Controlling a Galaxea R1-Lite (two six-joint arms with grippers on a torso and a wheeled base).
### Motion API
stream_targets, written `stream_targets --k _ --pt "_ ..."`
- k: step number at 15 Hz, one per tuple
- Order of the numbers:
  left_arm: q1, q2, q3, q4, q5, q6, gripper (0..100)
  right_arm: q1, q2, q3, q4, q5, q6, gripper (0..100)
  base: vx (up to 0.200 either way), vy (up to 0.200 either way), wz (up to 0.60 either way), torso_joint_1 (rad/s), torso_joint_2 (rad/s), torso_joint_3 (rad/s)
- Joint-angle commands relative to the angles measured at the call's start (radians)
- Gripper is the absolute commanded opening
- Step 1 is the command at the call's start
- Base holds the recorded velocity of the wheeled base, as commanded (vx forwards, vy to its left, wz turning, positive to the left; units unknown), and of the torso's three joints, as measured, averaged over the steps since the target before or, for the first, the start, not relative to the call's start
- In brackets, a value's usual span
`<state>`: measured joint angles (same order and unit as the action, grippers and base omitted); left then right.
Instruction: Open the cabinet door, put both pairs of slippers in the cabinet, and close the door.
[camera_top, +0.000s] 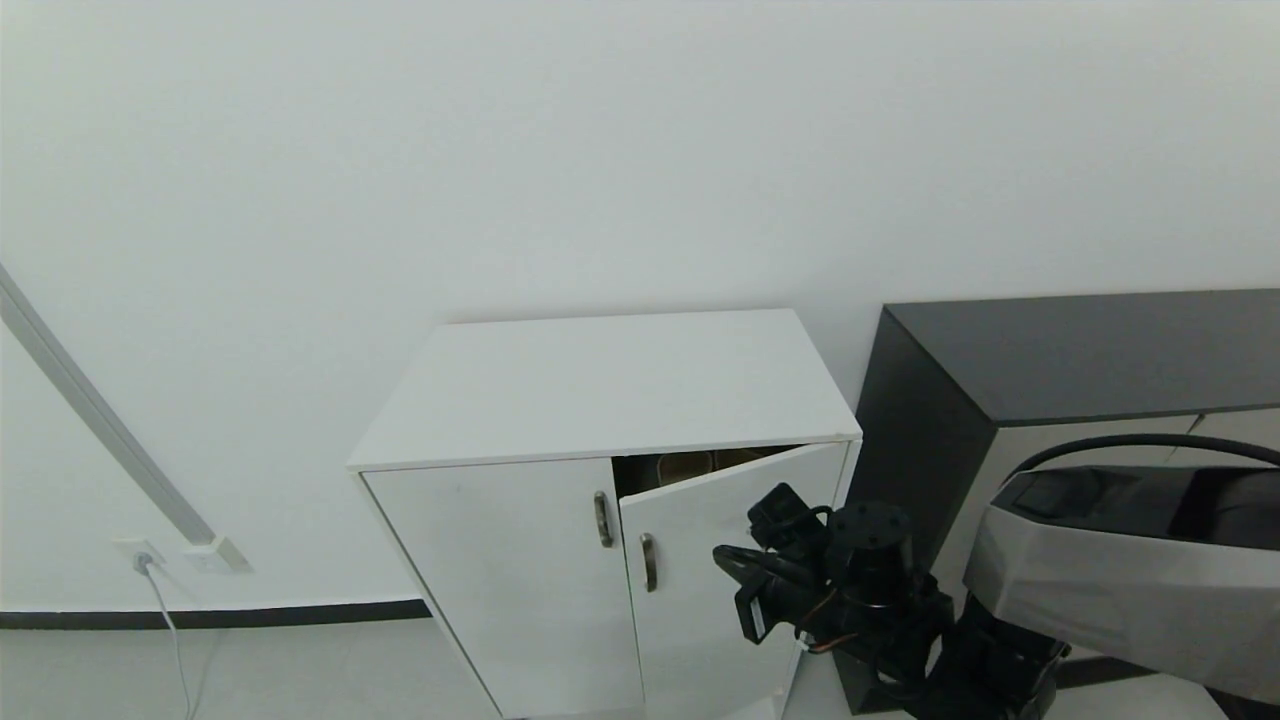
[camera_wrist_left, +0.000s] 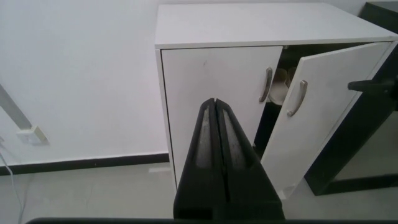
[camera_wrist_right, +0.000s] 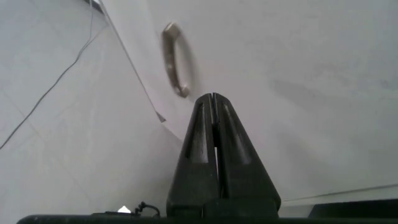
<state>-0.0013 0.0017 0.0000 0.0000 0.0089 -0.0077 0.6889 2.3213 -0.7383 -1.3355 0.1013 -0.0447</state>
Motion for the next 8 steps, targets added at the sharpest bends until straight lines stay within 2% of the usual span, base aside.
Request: stream_targets --k 1,8 --pt "0.000 0.000 0.000 0.000 0.000 0.000 0 -0.020 0.033 -0.061 0.035 0.000 0.000 0 0.000 0.000 0.00 0.000 0.00 0.000" --pt "0.000 0.000 0.000 0.000 0.000 0.000 0 -0.055 0.035 -0.164 0.136 0.000 0.002 0 0.000 0.000 0.00 0.000 0.00 0.000"
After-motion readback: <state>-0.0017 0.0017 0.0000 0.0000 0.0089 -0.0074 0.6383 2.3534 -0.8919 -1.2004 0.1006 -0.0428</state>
